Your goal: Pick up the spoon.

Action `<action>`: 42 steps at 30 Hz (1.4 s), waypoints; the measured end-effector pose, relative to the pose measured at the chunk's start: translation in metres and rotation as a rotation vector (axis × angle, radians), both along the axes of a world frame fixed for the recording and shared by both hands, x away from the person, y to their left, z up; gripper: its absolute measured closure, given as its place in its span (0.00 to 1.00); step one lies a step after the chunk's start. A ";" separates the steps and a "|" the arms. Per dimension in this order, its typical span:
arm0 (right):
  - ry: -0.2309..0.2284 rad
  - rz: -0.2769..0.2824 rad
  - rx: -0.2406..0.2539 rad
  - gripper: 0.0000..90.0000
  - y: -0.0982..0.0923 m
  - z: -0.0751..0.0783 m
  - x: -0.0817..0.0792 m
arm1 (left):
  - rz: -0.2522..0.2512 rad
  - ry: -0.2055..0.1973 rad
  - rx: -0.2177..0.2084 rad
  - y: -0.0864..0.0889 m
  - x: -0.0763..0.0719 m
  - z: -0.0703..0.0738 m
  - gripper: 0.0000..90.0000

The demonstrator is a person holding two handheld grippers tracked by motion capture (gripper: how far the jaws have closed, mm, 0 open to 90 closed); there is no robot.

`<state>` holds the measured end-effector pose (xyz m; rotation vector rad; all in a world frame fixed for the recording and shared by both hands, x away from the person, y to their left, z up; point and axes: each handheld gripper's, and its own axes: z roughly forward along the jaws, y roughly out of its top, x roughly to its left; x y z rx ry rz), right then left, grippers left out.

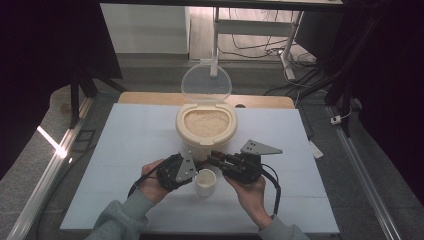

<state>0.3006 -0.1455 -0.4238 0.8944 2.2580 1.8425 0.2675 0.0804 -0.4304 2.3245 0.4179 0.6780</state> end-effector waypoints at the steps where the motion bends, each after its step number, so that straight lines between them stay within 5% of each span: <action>1: -0.004 0.011 0.005 0.84 0.000 0.000 0.000 | -0.002 0.000 0.001 0.000 0.000 0.000 0.89; 9: -0.033 0.061 0.007 0.91 0.003 0.001 -0.003 | -0.016 0.015 0.002 0.000 0.001 -0.004 0.89; 16: -0.056 0.074 0.022 0.91 0.002 0.001 -0.005 | -0.012 0.035 -0.047 0.007 0.001 -0.003 0.83; 24: -0.069 0.072 0.072 0.92 -0.008 0.008 -0.003 | 0.061 0.095 -0.210 0.038 -0.001 -0.004 0.49; 32: -0.096 0.051 0.081 0.92 -0.017 0.014 -0.003 | 0.151 0.141 -0.256 0.075 -0.011 -0.024 0.39; 42: -0.135 0.033 0.094 0.92 -0.027 0.024 -0.004 | 0.317 0.226 -0.376 0.136 -0.020 -0.058 0.31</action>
